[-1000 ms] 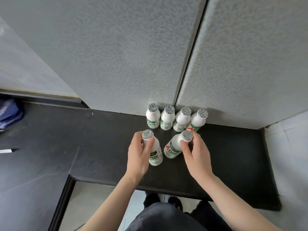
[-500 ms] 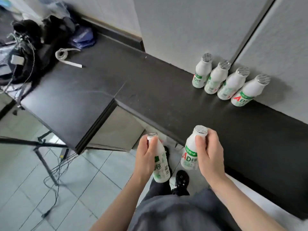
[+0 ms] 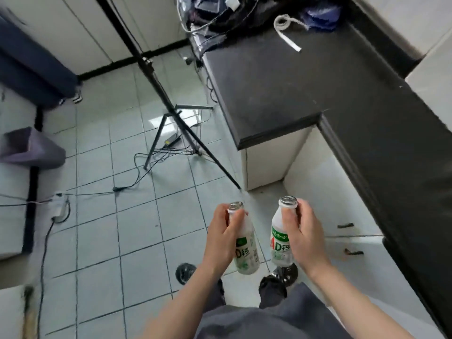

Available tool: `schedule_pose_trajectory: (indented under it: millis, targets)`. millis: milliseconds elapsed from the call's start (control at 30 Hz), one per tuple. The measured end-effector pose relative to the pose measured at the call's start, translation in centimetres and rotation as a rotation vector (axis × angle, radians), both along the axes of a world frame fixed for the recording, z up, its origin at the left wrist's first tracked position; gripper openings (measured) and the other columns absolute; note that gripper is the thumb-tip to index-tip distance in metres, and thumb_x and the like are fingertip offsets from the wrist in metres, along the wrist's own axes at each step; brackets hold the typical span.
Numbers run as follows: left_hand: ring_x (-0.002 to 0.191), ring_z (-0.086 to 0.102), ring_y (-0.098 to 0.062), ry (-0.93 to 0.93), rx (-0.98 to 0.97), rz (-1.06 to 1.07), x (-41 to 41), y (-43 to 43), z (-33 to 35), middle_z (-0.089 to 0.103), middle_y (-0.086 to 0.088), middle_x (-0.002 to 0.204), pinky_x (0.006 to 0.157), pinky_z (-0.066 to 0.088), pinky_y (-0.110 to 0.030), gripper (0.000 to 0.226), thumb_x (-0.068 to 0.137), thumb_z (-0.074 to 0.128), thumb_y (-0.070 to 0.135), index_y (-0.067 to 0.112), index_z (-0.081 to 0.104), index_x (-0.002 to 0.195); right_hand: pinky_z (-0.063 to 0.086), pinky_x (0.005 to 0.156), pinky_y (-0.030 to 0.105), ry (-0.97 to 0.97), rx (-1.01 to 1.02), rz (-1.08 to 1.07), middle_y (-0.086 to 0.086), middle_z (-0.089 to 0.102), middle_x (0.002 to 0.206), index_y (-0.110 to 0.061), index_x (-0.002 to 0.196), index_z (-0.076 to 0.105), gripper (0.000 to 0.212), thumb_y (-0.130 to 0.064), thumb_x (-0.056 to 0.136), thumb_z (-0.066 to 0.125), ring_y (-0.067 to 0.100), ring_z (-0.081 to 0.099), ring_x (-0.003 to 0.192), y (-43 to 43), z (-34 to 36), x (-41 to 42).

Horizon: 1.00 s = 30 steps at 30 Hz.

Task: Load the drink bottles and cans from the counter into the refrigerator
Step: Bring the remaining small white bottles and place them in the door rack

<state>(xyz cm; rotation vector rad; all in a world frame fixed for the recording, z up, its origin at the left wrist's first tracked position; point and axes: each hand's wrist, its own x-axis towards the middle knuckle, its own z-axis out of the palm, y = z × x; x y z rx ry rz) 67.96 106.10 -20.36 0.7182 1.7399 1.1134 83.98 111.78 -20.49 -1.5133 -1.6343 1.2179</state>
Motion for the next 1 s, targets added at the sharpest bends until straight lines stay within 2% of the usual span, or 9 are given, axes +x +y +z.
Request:
schedule_pose_trajectory:
  millis: [67, 200, 367, 467, 533, 667, 767, 867, 1000]
  targets:
    - [0.084, 0.064, -0.008, -0.012, 0.019, 0.076, -3.8, -2.1, 0.0, 0.069, 0.005, 0.094, 0.069, 0.051, -0.017, 0.03, 0.079, 0.055, 0.052, 0.027, 0.057, 0.095, 0.047, 0.071, 0.034, -0.013, -0.022, 0.071, -0.005, 0.062, 0.09, -0.02, 0.105, 0.053, 0.038, -0.052, 0.086, 0.041, 0.015, 0.059, 0.085, -0.7, 0.3, -4.3]
    - [0.087, 0.063, -0.012, 0.006, 0.03, 0.25, -13.3, -7.5, -0.2, 0.067, -0.001, 0.097, 0.072, 0.05, -0.022, 0.026, 0.081, 0.059, 0.046, 0.024, 0.055, 0.095, 0.037, 0.062, 0.008, -0.021, 0.011, 0.201, -0.014, 0.06, 0.086, -0.025, 0.103, 0.051, 0.052, -0.066, 0.076, 0.034, -0.008, 0.055, 0.081, -3.5, 0.8, -14.2]
    - [0.084, 0.06, -0.012, 0.075, 0.032, 0.499, -26.0, -16.5, -0.6, 0.065, -0.002, 0.093, 0.069, 0.048, -0.018, 0.02, 0.087, 0.064, 0.033, 0.017, 0.055, 0.095, 0.041, 0.068, 0.023, 0.014, -0.015, 0.406, -0.009, 0.06, 0.084, -0.019, 0.099, 0.054, 0.036, -0.054, 0.09, 0.048, 0.0, 0.055, 0.078, -8.2, 0.8, -27.4]
    - [0.076, 0.058, 0.004, 0.128, 0.024, 0.66, -32.2, -21.9, -0.3, 0.062, 0.003, 0.089, 0.063, 0.045, -0.01, 0.019, 0.086, 0.063, 0.035, 0.02, 0.053, 0.093, 0.039, 0.061, 0.015, 0.013, 0.016, 0.542, -0.01, 0.058, 0.079, -0.018, 0.096, 0.054, 0.021, -0.038, 0.092, 0.051, -0.001, 0.054, 0.071, -10.6, 1.0, -34.9]
    - [0.073, 0.055, 0.009, 0.155, -0.005, 0.782, -35.3, -25.5, -0.3, 0.059, 0.007, 0.087, 0.061, 0.044, -0.011, 0.015, 0.087, 0.063, 0.034, 0.025, 0.051, 0.091, 0.04, 0.061, 0.016, 0.022, 0.036, 0.63, -0.009, 0.058, 0.08, -0.016, 0.097, 0.052, 0.026, -0.041, 0.09, 0.05, -0.002, 0.054, 0.07, -12.4, 1.4, -39.3]
    - [0.087, 0.059, -0.007, 0.126, -0.036, 1.02, -39.4, -31.4, -1.1, 0.061, 0.006, 0.093, 0.072, 0.046, -0.024, 0.011, 0.09, 0.062, 0.032, 0.027, 0.052, 0.092, 0.048, 0.068, 0.03, 0.049, 0.026, 0.762, -0.004, 0.061, 0.088, -0.016, 0.104, 0.052, 0.036, -0.046, 0.085, 0.049, 0.011, 0.06, 0.08, -16.0, 1.8, -46.9]
    - [0.086, 0.058, -0.008, 0.084, -0.063, 1.161, -41.4, -34.0, -2.3, 0.06, 0.006, 0.093, 0.07, 0.044, -0.024, 0.01, 0.089, 0.062, 0.03, 0.027, 0.052, 0.092, 0.051, 0.069, 0.028, 0.076, 0.006, 0.883, -0.007, 0.063, 0.086, -0.019, 0.102, 0.053, 0.04, -0.053, 0.081, 0.05, 0.006, 0.061, 0.079, -18.2, 1.7, -52.1]
    - [0.084, 0.058, -0.004, 0.038, -0.079, 1.263, -44.3, -35.7, -3.1, 0.06, 0.006, 0.092, 0.066, 0.043, -0.02, 0.01, 0.09, 0.061, 0.03, 0.026, 0.052, 0.091, 0.049, 0.063, 0.019, 0.065, -0.009, 1.012, -0.018, 0.065, 0.089, -0.034, 0.095, 0.052, 0.028, -0.057, 0.079, 0.05, 0.0, 0.061, 0.077, -20.0, 1.3, -58.0]
    - [0.086, 0.059, -0.007, 0.059, -0.059, 1.379, -52.2, -37.7, -2.8, 0.062, 0.005, 0.094, 0.07, 0.045, -0.024, 0.01, 0.089, 0.062, 0.028, 0.024, 0.053, 0.092, 0.052, 0.065, 0.026, 0.073, -0.012, 1.175, -0.022, 0.063, 0.091, -0.039, 0.092, 0.053, 0.006, -0.041, 0.087, 0.056, 0.001, 0.062, 0.08, -22.3, 0.4, -68.4]
